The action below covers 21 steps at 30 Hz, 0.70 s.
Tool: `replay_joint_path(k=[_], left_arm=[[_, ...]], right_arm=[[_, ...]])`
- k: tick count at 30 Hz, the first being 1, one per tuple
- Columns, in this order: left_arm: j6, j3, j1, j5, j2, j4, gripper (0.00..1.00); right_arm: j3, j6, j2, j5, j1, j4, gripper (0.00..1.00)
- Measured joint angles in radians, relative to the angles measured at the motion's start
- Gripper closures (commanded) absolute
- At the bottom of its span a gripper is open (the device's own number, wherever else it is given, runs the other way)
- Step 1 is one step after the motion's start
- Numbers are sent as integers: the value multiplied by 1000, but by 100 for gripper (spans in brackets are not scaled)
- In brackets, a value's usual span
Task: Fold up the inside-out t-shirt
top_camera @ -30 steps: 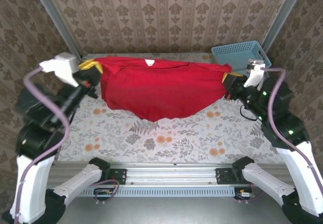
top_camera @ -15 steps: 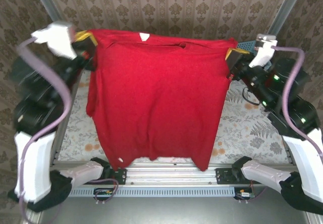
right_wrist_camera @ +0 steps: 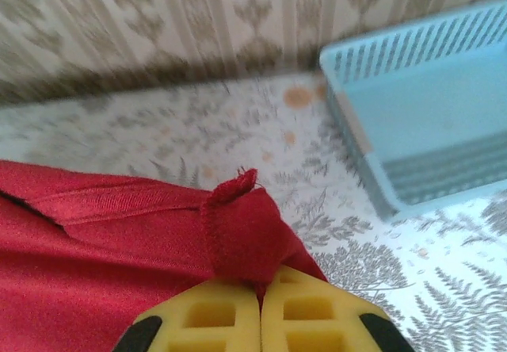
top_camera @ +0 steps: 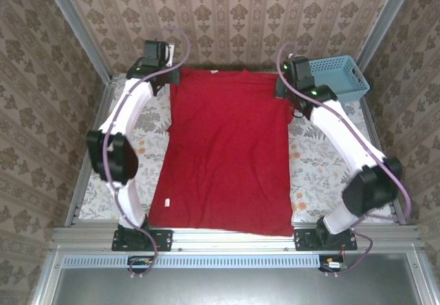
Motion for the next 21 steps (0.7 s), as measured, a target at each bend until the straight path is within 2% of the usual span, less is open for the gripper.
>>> replay_joint_path(k=[1,4,6,8,11,14,16,21], left_arm=[[-7,69,5,5,80,-6,52],[-34,313,23,5,299,-64,30],[-50,480,37,-3,413,-142,21],[-63,564,47,-23,456,-217,17],[-72,520,61,-50,399,-281,22],[-100,287,76,-35,233,-261,32],[-132,133,88,-18,128,-243,41],[-166,-37,118,38,77,-185,54]], right_arm=[[42,6,79,-5,-14,-2,55],[236,20,310,0,-45,-42,38],[326,26,397,2,-58,-66,35],[340,31,412,1,-66,-82,33],[300,35,365,-13,-68,-81,33],[202,42,275,-38,-64,-64,34],[145,48,227,-53,-63,-55,36],[90,61,229,-88,-63,-37,41]])
